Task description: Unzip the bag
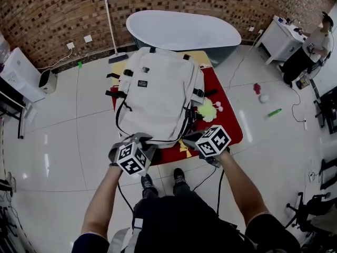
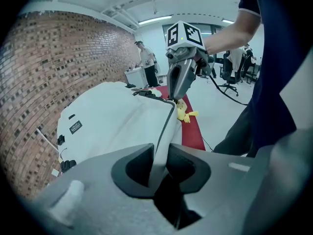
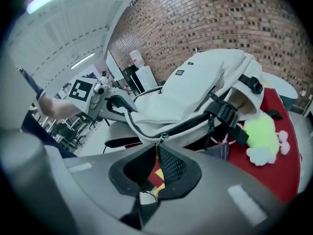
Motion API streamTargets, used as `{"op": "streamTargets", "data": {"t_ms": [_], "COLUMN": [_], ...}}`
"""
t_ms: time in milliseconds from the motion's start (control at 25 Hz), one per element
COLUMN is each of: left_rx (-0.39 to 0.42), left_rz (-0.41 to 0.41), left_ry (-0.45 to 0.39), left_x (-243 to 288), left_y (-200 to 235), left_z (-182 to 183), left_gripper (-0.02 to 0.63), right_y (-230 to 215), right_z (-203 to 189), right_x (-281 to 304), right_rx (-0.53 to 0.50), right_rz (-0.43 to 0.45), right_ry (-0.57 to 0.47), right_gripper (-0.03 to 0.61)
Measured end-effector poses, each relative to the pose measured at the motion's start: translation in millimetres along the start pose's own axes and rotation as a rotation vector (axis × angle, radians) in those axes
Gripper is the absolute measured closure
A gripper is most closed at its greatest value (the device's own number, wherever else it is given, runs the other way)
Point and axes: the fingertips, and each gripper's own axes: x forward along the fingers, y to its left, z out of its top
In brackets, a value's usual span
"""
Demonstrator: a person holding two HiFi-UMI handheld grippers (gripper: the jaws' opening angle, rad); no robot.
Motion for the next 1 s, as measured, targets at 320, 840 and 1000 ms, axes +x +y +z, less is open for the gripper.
{"op": "streamTargets", "data": {"t_ms": [320, 840, 1000], "left_rx": [-0.003, -0.034, -0.065], "left_rz": [0.001, 0.0, -0.011], "left_ry": [-0.011, -0.074, -0.063], "left_x": [3, 11, 30], "left_y": [-3, -18, -28], "left_z": [2, 83, 92], "left_gripper": [0.549, 0.561, 0.56], "right_y": [28, -17, -36], "right_z": [1, -2, -12], "right_x": [0, -69, -81], "right_rx": [0.121, 0.029, 0.049], "right_rz": [0.012, -0.053, -0.09], "right_ry": [-0.088, -0.098, -0.076], "right_gripper": [0.551, 0.56, 0.561]}}
